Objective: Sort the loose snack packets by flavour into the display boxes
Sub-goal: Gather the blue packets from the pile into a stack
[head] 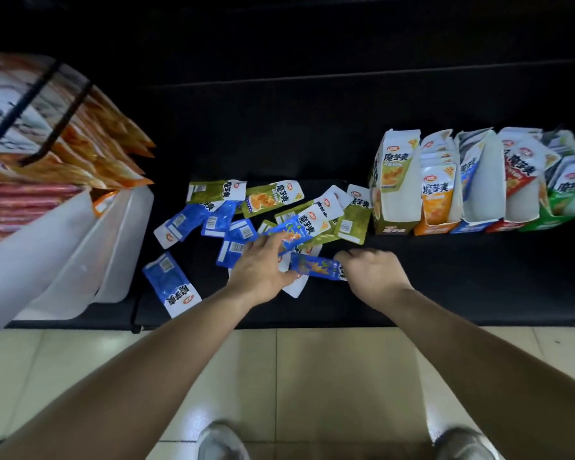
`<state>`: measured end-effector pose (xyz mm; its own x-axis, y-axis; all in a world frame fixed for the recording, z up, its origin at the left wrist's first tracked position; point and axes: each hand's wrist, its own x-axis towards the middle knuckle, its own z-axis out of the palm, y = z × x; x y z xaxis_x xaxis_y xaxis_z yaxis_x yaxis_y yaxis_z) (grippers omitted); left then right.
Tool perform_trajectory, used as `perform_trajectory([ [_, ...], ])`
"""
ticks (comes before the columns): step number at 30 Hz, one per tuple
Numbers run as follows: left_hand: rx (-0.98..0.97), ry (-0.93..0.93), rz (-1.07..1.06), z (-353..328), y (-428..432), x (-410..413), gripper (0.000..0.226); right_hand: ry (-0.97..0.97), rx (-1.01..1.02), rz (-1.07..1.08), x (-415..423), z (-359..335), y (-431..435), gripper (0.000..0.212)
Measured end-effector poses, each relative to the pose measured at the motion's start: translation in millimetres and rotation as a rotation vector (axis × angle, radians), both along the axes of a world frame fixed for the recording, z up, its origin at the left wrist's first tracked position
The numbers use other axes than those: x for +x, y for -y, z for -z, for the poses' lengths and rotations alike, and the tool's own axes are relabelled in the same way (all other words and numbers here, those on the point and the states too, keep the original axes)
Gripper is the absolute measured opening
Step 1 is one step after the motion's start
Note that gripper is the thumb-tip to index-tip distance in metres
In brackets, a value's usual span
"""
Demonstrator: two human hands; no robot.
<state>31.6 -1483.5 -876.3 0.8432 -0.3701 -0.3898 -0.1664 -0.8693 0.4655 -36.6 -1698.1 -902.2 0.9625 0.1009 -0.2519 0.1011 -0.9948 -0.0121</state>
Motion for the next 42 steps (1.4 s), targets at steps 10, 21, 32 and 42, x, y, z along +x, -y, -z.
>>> perform_trajectory([
  [10, 0.123, -0.083, -0.028, -9.7, -25.5, 6.2, 0.025, 0.021, 0.467, 0.078, 43.9, -8.2, -25.5, 0.034],
  [21, 0.018, -0.182, -0.327, -44.1, -156.7, 29.4, 0.021, -0.116, -0.039, -0.022, 95.5, 46.9, -40.0, 0.079],
  [32, -0.341, -0.270, -0.623, 2.6, -148.4, -12.3, 0.039, -0.179, 0.495, 0.026, 106.3, -10.6, -25.7, 0.029],
  [42, -0.754, -0.255, -0.789, 41.6, -105.5, -28.7, 0.026, -0.316, 0.524, -0.141, 87.5, -35.4, -110.5, 0.031],
])
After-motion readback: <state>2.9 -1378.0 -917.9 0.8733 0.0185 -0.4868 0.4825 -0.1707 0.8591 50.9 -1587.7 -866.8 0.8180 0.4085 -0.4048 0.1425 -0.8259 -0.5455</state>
